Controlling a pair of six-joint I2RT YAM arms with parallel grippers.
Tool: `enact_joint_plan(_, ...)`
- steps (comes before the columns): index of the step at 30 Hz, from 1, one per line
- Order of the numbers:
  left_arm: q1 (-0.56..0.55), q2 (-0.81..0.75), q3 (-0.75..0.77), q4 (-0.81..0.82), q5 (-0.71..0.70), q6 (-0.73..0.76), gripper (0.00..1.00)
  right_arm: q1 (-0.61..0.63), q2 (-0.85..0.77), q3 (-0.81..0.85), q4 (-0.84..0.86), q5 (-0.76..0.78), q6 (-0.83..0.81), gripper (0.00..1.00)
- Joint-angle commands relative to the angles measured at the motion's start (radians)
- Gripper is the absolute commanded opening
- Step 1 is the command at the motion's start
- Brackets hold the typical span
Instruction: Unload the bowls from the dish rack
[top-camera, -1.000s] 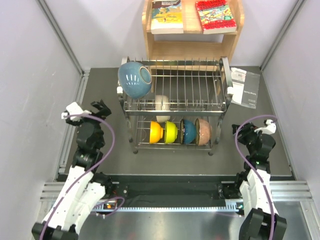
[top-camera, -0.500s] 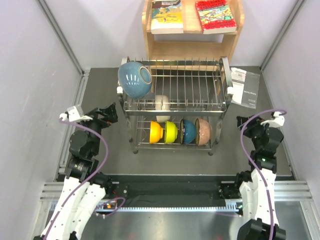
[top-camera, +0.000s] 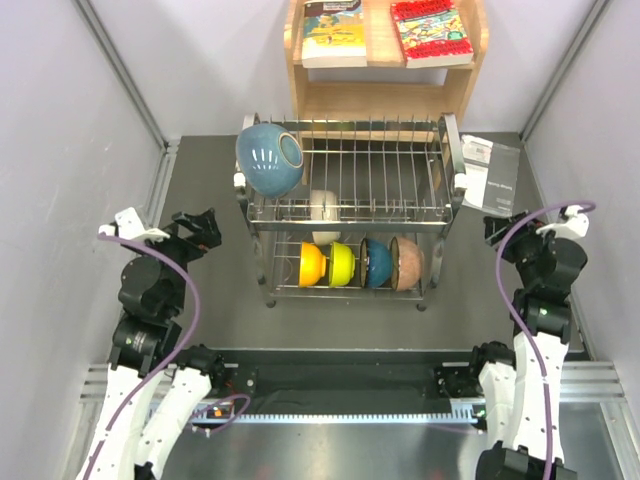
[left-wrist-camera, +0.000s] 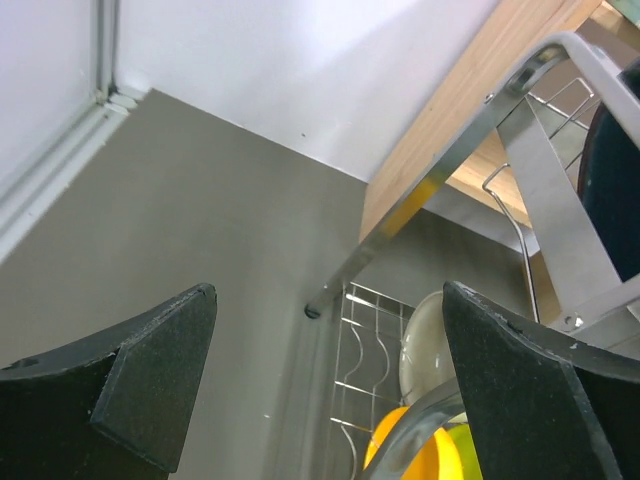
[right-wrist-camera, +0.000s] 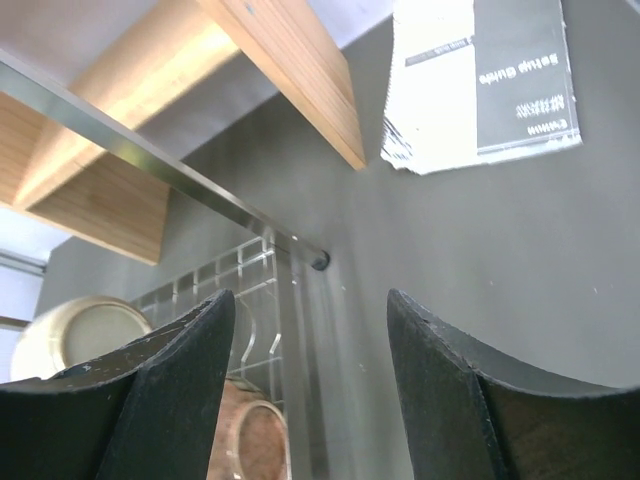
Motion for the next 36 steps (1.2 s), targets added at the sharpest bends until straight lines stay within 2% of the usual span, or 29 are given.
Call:
enact_joint_plan(1, -0.001, -0.008, 0.088, -0.026, -0.038, 0.08, 0.99, 0.009, 0.054, 0.105, -0.051, -0.022, -0.013, 0.62)
enact_joint_plan(7, -0.001, 0.099, 0.307, -0.071, 0.079, 0.062, 0.98, 0.011, 0.061, 0.165, -0.079, -0.024, -0.026, 0.62)
enact_joint_plan(12, -0.001, 0.201, 0.439, -0.077, 0.227, 0.011, 0.97, 0.011, 0.127, 0.307, -0.204, -0.041, -0.069, 0.62)
enact_joint_plan(17, -0.001, 0.309, 0.51, -0.063, 0.334, -0.052, 0.98, 0.011, 0.13, 0.395, -0.223, -0.079, -0.05, 0.62)
enact_joint_plan(19, -0.001, 0.342, 0.527, -0.048, 0.427, -0.075, 0.98, 0.009, 0.159, 0.439, -0.203, -0.104, -0.01, 0.62)
enact_joint_plan(27, -0.001, 0.455, 0.605, 0.018, 0.549, -0.13, 0.98, 0.009, 0.225, 0.674, -0.223, -0.183, 0.026, 0.62)
enact_joint_plan(31, -0.001, 0.479, 0.626, 0.029, 0.548, -0.119, 0.98, 0.011, 0.209, 0.696, -0.244, -0.182, 0.007, 0.62)
enact_joint_plan(36, -0.001, 0.497, 0.662, 0.033, 0.595, -0.15, 0.98, 0.009, 0.188, 0.633, -0.237, -0.19, 0.009, 0.62)
